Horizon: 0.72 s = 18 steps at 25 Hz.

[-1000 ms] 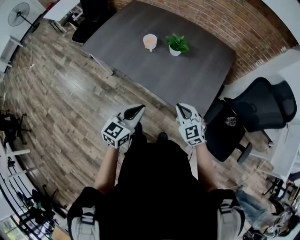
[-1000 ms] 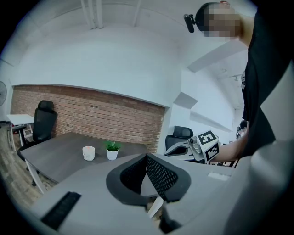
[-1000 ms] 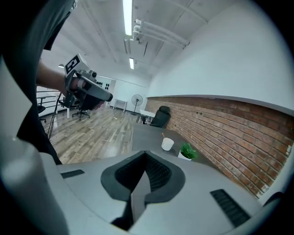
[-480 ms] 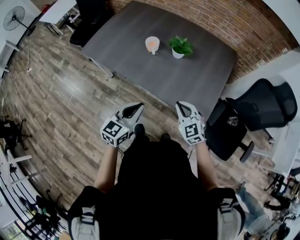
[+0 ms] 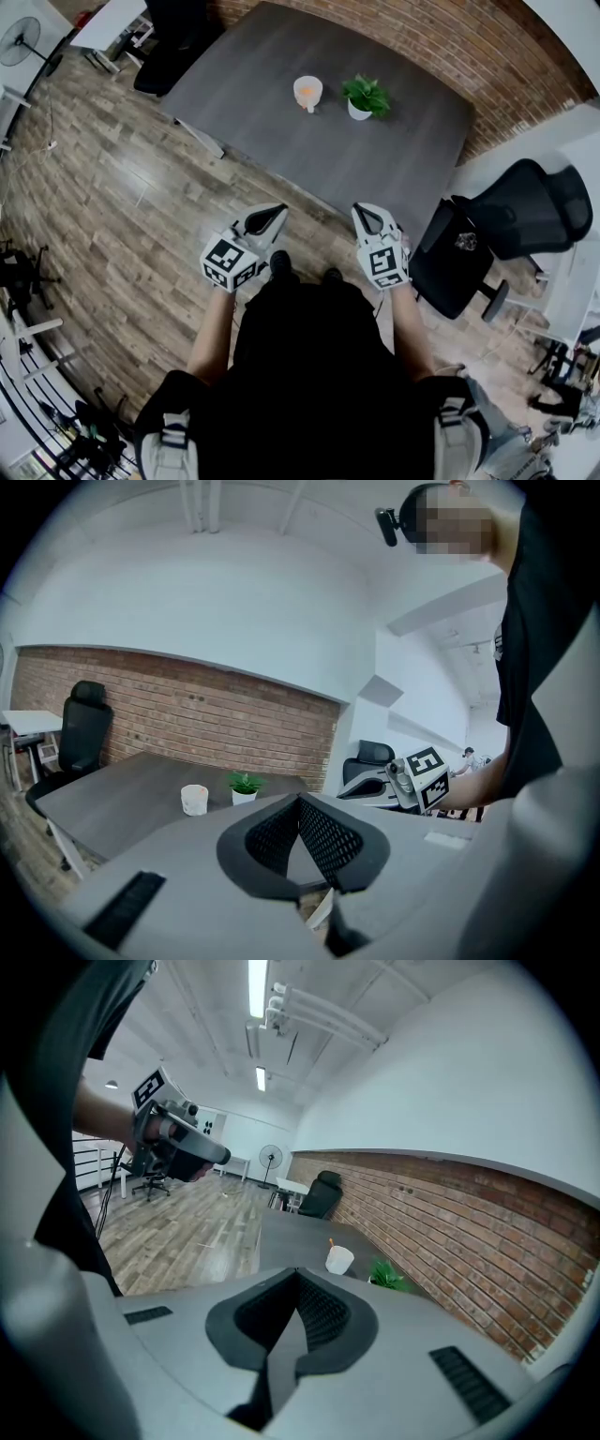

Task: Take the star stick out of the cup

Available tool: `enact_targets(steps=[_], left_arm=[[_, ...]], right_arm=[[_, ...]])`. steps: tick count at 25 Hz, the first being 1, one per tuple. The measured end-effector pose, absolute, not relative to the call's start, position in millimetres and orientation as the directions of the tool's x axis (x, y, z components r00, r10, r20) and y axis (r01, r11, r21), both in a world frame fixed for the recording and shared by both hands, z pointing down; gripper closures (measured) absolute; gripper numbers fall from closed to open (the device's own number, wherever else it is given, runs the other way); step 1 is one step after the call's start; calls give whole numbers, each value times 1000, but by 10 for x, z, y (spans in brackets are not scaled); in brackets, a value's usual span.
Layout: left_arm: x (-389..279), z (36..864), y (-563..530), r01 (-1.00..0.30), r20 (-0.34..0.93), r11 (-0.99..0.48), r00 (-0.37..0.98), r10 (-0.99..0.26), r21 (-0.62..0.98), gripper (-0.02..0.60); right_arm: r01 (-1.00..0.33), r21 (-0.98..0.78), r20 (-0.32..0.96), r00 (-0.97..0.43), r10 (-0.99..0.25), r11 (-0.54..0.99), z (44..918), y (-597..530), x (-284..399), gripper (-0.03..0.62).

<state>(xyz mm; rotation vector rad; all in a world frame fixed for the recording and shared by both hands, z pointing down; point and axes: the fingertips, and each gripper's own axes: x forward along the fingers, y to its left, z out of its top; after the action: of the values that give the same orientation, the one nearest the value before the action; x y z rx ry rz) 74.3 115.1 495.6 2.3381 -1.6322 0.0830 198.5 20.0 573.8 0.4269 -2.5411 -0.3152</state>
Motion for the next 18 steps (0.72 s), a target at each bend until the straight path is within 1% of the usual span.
enact_targets(steps=[18], left_arm=[[-101,5034,1230,-909,199,-373,407,-892,187,580]], right_arm=[[-312,332,445,-781,-439,890,5783,267,1237,594]])
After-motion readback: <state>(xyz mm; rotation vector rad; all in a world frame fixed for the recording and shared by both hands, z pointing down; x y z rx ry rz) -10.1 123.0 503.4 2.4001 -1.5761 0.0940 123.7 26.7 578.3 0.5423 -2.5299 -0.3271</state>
